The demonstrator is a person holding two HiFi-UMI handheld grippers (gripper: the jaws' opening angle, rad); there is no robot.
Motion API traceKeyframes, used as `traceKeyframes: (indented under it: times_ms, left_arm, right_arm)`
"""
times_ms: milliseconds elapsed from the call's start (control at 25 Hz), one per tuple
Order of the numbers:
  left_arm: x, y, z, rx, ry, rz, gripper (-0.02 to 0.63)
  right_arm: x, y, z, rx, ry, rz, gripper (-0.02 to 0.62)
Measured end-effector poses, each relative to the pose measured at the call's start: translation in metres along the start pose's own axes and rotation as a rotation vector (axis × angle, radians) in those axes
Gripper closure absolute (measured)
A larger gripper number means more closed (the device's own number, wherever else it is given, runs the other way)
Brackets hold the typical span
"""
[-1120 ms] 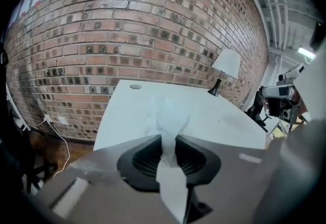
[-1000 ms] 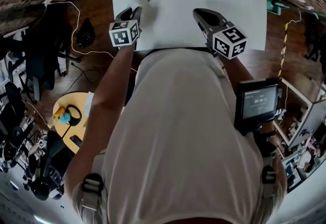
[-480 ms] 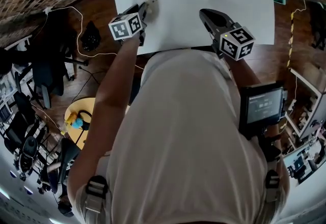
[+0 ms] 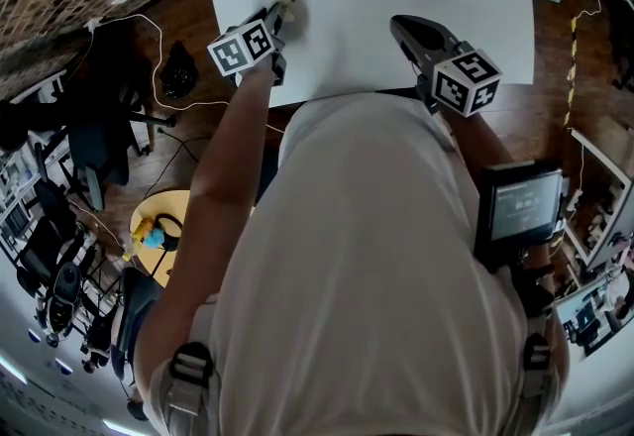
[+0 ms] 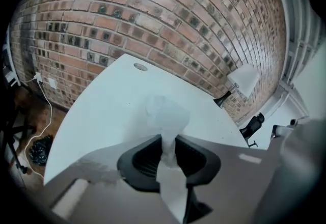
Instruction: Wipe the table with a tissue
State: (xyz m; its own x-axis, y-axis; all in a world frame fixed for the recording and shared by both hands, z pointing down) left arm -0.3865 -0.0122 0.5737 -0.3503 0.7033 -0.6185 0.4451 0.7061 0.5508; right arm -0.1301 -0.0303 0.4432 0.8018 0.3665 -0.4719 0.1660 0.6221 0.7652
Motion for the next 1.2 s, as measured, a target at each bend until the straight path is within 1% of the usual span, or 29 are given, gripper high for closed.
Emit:
traceKeyframes:
  times_ms: [120,280,400,520,640,680,760,840,880,1080,1120,1200]
  left_arm:
    - [-0.006,0.001,0.003,0.003,-0.014,-0.001,0.532]
    - [-0.013,0.010,0.010,0.005,-0.040,-0.027,0.532]
    - [-0.013,0.011,0.009,0.021,-0.065,-0.011,0.534]
    - [-0.015,0.009,0.010,0.045,-0.063,0.002,0.534]
    - [-0.025,0.009,0.021,0.037,-0.039,-0.015,0.534]
    - [-0.028,0.008,0.025,0.032,-0.040,-0.022,0.535]
    - [-0.032,0.006,0.029,0.023,-0.066,-0.036,0.537]
    - [-0.035,0.006,0.030,0.010,-0.089,-0.056,0.537]
    - [-0.036,0.007,0.031,0.006,-0.088,-0.070,0.537]
    - [-0.036,0.022,0.040,0.012,-0.026,-0.185,0.537]
    - [-0.032,0.026,0.041,0.001,-0.029,-0.204,0.537]
    - [-0.020,0.030,0.039,-0.041,-0.058,-0.221,0.537]
  right_arm:
    - [0.005,-0.002,0.007,-0.020,-0.011,0.003,0.588]
    - [0.014,-0.007,0.015,-0.039,-0.019,0.016,0.588]
    - [0.020,-0.009,0.020,-0.050,-0.024,0.022,0.588]
    - [0.025,-0.008,0.025,-0.057,-0.022,0.021,0.588]
    - [0.030,-0.008,0.029,-0.062,-0.025,0.025,0.588]
    - [0.031,-0.008,0.030,-0.065,-0.027,0.027,0.588]
    - [0.033,-0.007,0.032,-0.069,-0.028,0.028,0.588]
    - [0.033,-0.005,0.035,-0.076,-0.026,0.028,0.588]
    - [0.033,-0.004,0.036,-0.081,-0.025,0.027,0.588]
    - [0.029,-0.001,0.034,-0.087,-0.040,0.021,0.588]
    - [0.027,-0.002,0.032,-0.085,-0.045,0.021,0.588]
    - [0.025,-0.004,0.028,-0.082,-0.055,0.024,0.588]
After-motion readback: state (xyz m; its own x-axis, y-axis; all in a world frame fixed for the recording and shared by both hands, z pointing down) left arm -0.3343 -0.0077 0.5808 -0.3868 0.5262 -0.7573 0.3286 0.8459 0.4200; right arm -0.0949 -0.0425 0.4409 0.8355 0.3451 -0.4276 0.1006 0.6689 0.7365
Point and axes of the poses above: the fingertips, and each gripper's own axes: x backward along the fingers, z to its right, y out of its underside, the point moved 3 cm from there along x, backward along the fingers, and after that the axes turned 6 degrees about y, right-handed, at the moved point
